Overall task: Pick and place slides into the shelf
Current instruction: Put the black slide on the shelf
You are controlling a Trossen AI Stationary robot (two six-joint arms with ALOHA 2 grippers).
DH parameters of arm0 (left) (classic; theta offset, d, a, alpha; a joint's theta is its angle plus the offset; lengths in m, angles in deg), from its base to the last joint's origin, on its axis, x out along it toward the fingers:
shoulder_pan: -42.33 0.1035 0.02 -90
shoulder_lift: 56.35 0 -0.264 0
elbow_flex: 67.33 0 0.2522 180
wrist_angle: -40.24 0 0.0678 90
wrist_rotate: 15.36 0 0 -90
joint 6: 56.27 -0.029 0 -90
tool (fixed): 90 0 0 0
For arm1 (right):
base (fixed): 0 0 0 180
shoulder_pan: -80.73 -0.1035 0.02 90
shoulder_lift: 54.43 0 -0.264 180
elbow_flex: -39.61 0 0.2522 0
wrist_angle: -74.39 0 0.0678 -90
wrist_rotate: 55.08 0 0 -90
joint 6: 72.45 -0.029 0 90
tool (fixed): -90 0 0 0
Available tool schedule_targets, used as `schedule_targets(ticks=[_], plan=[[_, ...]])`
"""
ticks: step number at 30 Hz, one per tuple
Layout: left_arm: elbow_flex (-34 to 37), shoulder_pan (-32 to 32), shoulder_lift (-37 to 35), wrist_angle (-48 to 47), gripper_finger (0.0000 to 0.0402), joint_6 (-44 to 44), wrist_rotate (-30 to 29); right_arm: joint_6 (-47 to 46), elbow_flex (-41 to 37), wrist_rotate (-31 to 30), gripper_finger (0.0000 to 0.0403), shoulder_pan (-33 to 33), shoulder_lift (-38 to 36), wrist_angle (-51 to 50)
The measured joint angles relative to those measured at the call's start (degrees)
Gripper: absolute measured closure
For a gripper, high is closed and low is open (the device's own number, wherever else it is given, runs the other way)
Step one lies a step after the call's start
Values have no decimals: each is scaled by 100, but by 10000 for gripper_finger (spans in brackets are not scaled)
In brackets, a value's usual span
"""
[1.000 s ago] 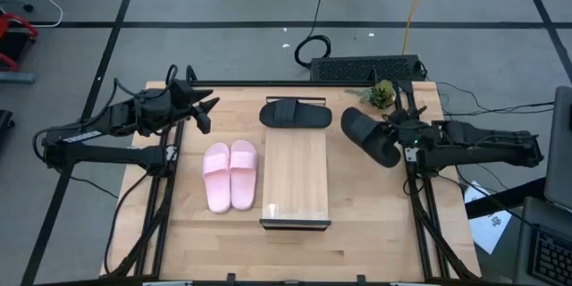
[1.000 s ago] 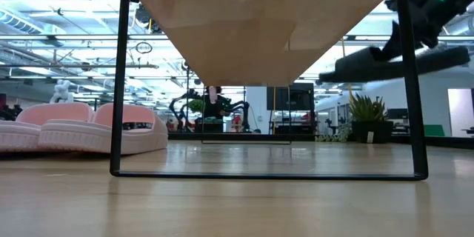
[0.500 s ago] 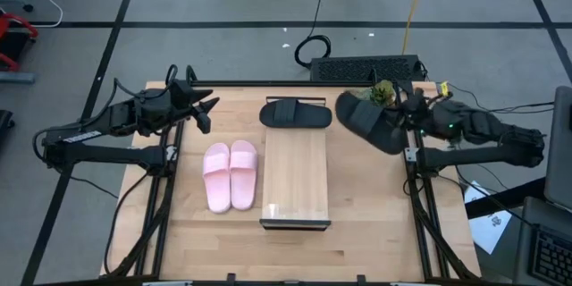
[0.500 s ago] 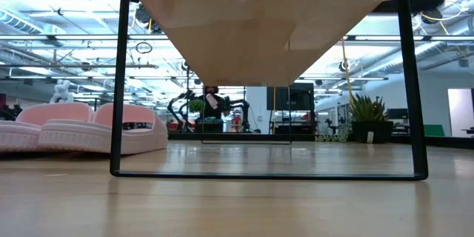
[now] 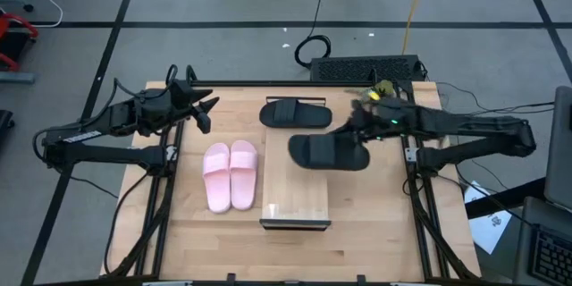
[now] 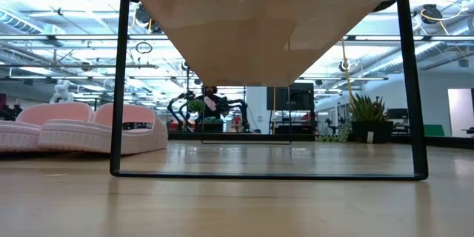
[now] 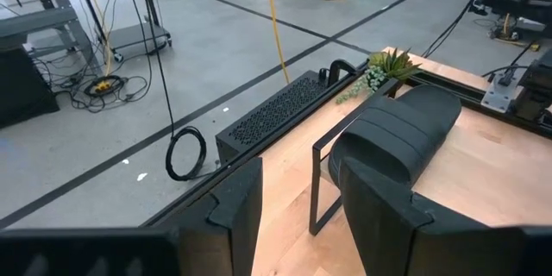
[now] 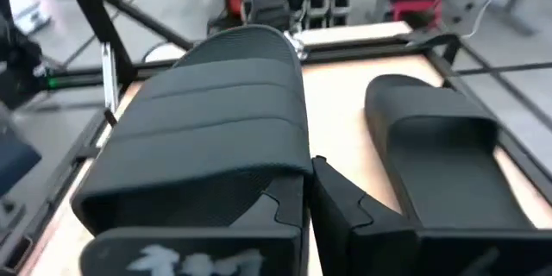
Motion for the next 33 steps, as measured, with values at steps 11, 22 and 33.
schedule_targets(ticks=[11, 22, 33], plan=[[0, -1, 0, 0, 245, -100, 2, 1383, 1678, 1462, 403, 667, 1709, -846], [0, -1, 2, 9, 245, -115, 2, 1621, 1979, 1767, 403, 816, 2669, -290], [0, 1, 2, 17, 245, -146, -136, 1706, 1980, 1174, 403, 891, 3022, 155]])
